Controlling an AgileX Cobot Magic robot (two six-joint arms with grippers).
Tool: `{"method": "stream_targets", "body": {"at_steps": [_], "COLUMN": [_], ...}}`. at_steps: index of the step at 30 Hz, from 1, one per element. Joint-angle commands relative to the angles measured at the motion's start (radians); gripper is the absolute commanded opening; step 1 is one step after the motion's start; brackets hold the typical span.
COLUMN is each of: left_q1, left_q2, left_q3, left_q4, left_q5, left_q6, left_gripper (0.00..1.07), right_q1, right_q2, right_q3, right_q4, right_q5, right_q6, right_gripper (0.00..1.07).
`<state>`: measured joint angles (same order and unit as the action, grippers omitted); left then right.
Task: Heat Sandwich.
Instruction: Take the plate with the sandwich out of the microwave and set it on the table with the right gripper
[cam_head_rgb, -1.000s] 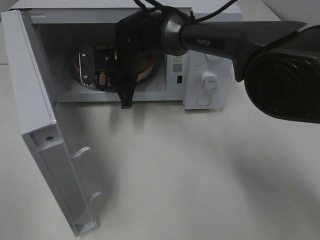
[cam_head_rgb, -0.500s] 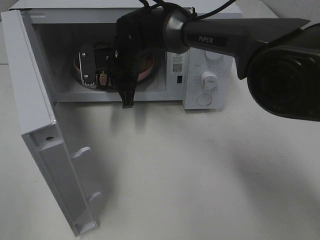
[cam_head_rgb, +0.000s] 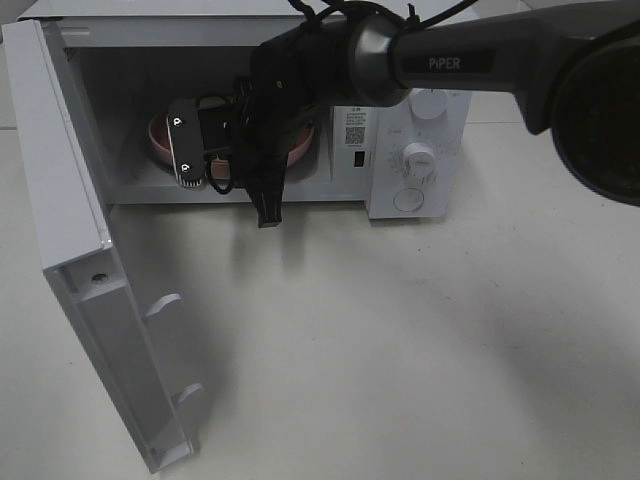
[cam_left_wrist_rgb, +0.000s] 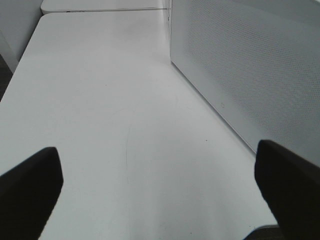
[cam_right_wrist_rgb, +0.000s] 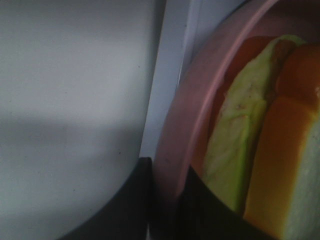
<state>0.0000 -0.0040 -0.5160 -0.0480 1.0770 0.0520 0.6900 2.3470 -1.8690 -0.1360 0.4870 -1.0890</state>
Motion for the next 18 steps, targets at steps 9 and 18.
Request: {"method": "stream_targets", "body": {"at_steps": [9,18], "left_q1": [0.0,0.0], "left_q2": [-0.008,-0.008], "left_q3": [0.001,0.001], "left_q4": [-0.003,-0.003], "left_q5": [-0.01,-0.01], "left_q6": [-0.004,-0.004], "left_gripper": [1.0,1.0], "right_q1": [0.0,0.013], "right_q2": [-0.158,-0.251], "right_q3": [0.242,0.388], "right_q4": [0.004,0.004], "right_q5": [-0.155,-0.194], "right_q6": [-0.093,-0.151], "right_gripper": [0.0,0.0]}}
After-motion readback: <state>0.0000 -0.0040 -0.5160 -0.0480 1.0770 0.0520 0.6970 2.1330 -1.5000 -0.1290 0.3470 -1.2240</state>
